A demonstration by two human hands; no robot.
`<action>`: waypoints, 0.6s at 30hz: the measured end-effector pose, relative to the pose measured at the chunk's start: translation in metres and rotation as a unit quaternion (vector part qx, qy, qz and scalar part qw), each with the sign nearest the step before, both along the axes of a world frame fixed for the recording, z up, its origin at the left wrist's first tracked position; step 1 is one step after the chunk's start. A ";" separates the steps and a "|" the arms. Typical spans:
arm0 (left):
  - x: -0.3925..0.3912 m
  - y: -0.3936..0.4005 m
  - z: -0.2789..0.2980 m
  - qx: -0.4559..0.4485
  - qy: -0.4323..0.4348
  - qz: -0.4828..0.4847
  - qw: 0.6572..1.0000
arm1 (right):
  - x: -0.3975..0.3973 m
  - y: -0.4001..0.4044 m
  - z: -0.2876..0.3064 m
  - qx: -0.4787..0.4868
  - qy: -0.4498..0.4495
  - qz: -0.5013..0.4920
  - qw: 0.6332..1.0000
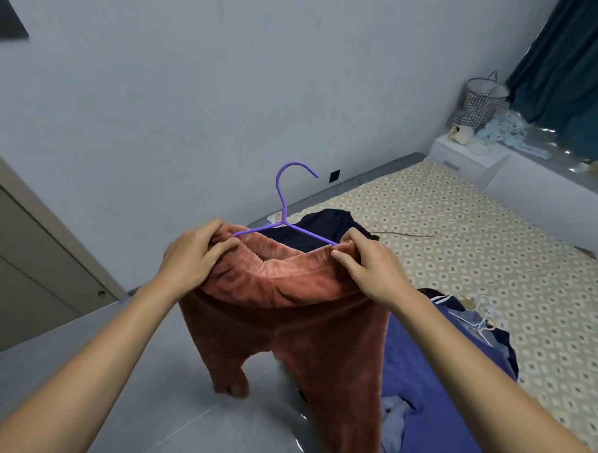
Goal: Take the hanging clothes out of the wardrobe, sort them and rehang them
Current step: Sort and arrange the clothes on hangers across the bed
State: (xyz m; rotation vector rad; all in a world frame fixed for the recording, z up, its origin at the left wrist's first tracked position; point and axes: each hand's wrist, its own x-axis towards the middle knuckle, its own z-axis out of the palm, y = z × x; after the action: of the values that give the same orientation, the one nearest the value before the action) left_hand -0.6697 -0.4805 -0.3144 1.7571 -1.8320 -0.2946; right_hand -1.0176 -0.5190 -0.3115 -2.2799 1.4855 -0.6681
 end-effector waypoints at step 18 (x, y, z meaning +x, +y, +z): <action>0.108 -0.193 -0.025 0.098 0.034 -0.130 0.986 | 0.080 -0.146 -0.040 0.084 -0.077 -0.049 0.992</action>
State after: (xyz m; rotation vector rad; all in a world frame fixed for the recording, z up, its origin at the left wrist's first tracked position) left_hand -0.5612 -0.6730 -0.3389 1.6074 -2.0425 -0.6491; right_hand -0.9378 -0.6653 -0.3519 -1.9954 1.5269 -0.7006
